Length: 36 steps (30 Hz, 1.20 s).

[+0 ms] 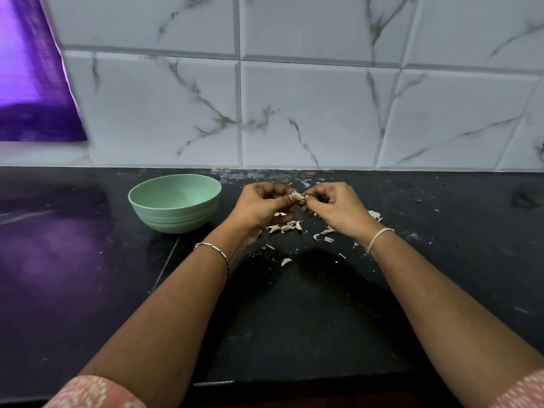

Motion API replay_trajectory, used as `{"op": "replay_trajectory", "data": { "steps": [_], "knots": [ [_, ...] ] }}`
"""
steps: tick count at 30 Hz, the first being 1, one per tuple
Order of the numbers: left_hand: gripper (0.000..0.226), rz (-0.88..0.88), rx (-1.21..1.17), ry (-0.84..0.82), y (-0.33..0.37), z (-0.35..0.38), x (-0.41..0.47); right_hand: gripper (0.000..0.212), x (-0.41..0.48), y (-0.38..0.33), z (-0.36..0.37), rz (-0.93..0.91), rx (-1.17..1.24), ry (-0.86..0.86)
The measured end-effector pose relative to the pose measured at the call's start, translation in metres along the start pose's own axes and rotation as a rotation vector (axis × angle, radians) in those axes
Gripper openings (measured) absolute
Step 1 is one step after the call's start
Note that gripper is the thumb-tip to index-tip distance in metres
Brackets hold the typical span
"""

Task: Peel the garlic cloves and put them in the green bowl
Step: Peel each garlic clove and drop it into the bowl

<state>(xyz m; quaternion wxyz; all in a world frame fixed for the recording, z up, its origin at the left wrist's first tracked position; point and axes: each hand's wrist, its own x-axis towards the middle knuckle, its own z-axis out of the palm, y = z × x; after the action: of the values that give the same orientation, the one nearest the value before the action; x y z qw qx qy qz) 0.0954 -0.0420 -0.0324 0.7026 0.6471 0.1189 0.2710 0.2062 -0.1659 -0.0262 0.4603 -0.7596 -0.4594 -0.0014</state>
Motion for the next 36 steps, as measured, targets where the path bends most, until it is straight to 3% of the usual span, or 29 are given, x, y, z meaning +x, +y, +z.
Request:
{"op": "replay_trajectory", "data": {
  "steps": [12, 17, 29, 33, 36],
  "knots": [
    [0.006, -0.185, -0.116, -0.120, 0.004, -0.012, 0.000, 0.017, -0.004, -0.005, 0.002, -0.017, 0.250, -0.123],
    [0.006, -0.164, -0.140, -0.115, 0.007, -0.011, 0.000, 0.019, -0.004, -0.009, 0.000, 0.069, 0.380, -0.159],
    [0.008, -0.172, -0.104, -0.061, 0.003, -0.004, -0.002, 0.020, 0.006, 0.018, -0.035, 0.008, -0.455, -0.051],
    [0.011, -0.188, -0.052, -0.013, -0.002, 0.003, -0.002, 0.015, 0.004, 0.025, -0.044, 0.115, -0.545, -0.001],
    [0.016, -0.190, -0.021, -0.002, -0.005, 0.007, -0.002, 0.027, 0.002, 0.025, -0.045, 0.142, -0.557, 0.048]
  ]
}}
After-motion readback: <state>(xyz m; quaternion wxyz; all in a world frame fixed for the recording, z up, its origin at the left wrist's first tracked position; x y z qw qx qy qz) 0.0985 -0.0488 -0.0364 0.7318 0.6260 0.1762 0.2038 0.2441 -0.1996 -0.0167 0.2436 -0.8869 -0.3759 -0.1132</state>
